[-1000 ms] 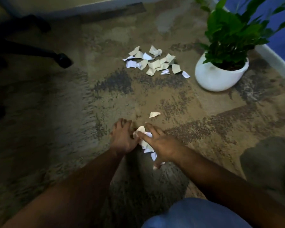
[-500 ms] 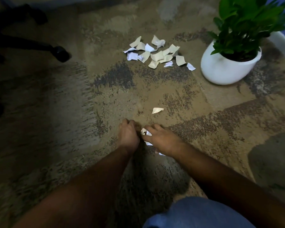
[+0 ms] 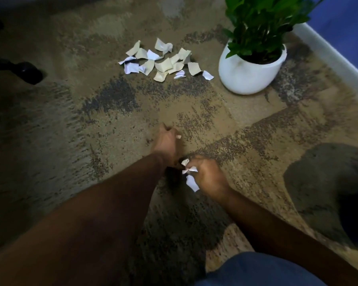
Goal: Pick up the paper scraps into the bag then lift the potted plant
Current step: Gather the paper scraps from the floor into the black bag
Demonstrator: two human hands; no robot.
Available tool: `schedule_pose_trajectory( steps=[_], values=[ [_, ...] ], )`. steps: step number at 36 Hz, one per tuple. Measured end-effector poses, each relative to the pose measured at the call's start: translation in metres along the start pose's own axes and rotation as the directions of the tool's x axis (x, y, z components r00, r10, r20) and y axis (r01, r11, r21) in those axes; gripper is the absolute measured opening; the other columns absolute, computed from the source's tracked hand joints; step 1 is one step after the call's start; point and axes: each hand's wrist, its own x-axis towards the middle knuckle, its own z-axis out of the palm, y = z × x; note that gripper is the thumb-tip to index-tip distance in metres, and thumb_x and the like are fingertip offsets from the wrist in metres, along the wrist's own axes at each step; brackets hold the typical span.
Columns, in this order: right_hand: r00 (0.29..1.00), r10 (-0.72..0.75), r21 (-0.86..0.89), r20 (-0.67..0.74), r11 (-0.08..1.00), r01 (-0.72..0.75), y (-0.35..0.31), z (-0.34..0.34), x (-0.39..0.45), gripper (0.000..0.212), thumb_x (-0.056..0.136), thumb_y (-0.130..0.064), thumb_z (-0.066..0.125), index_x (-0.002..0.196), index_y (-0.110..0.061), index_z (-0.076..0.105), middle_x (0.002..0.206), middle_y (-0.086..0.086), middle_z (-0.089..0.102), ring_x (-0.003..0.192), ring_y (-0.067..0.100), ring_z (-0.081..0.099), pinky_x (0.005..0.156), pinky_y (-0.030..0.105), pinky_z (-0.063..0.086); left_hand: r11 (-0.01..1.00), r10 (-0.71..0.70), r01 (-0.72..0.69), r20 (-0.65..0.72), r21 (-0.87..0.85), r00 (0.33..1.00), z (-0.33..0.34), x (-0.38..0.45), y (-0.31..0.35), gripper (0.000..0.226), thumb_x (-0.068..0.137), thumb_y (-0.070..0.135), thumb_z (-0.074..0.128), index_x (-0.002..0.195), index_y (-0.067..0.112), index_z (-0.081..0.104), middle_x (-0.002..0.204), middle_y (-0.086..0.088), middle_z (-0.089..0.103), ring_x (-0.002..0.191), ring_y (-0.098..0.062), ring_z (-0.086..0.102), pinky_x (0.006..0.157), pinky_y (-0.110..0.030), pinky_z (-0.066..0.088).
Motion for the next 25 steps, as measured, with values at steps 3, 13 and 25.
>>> schedule_pose_trajectory(
  steps=[3,13,25],
  values=[
    [0.982,0.150,0.214,-0.118,0.969,-0.123,0.010,-0.016,-0.007,0.009,0.081,0.001,0.071,0.083,-0.005,0.078,0.096,0.003,0.076,0.093,0.015,0.070,0.079,0.000,0.040,0.997,-0.018,0.020,-0.032,0.070,0.999,0.003,0.004,0.001,0.027,0.084,0.009,0.065,0.111,0.012,0.064,0.126,-0.012,0.043,0.102,-0.028,0.059,0.097,-0.033,0.050],
    [0.883,0.390,0.410,-0.260,0.873,-0.264,0.024,-0.077,-0.027,0.013,0.084,-0.008,0.074,0.093,0.001,0.075,0.094,0.016,0.075,0.095,0.030,0.070,0.086,0.039,0.054,0.995,0.074,-0.077,0.061,0.059,0.995,-0.004,-0.009,0.071,0.021,0.094,0.012,0.052,0.099,-0.002,0.067,0.104,-0.021,0.070,0.099,-0.035,0.065,0.088,-0.037,0.051],
    [0.765,0.345,0.266,-0.544,0.936,-0.232,0.007,-0.189,-0.066,0.012,0.078,-0.022,0.078,0.081,-0.011,0.076,0.081,0.007,0.075,0.076,0.021,0.069,0.072,0.024,0.051,0.919,0.381,-0.379,-0.001,-0.105,0.925,-0.025,-0.016,0.224,0.012,0.084,0.014,0.062,0.089,0.015,0.073,0.086,-0.004,0.074,0.082,-0.022,0.067,0.068,-0.026,0.047]
  ],
)
